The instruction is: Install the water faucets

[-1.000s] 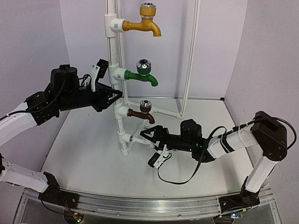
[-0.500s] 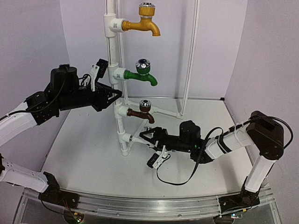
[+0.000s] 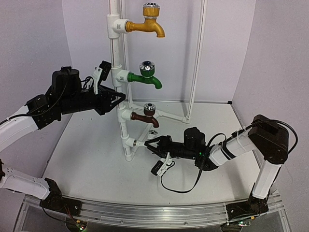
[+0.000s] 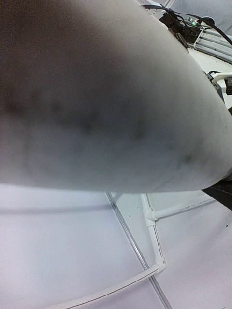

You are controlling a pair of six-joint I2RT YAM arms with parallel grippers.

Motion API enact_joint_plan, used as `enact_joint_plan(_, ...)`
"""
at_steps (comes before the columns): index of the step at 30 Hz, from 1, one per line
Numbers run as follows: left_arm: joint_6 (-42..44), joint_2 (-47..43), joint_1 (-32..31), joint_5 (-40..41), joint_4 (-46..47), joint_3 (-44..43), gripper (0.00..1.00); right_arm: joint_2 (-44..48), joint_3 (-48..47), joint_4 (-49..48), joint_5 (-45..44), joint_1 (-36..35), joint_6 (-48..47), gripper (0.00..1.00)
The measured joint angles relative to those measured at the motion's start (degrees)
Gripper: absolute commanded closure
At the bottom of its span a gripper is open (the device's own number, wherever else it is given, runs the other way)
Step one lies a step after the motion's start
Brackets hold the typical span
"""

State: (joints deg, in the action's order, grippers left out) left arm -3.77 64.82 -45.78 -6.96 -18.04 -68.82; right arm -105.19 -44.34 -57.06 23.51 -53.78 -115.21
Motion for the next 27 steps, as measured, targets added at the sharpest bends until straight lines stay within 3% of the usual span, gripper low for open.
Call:
enact_joint_plan(11,-0.67,0.0,0.55,-0.01,0.01,0.0,1.0,-2.68,0.0,-4.89,-4.49,-1.79,1.32,0.89)
enact_joint_plan(14,-0.75,-0.03,0.81,0.09,0.06,0.08,1.0,-4.07,-0.01,-7.42,-7.18,-2.77,3.19,1.0)
enact_joint_plan(22,-2.3,-0.48,0.96,2.01,1.72,1.26,1.0,-5.33,0.26,-10.23,-17.74,-6.79,12.43,1.0)
enact_joint_plan(27,-3.47,-0.6,0.45,3.89,2.02,1.44,0.99,-1.45,2.62,-6.24,-26.39,-11.16,22.28,1.0)
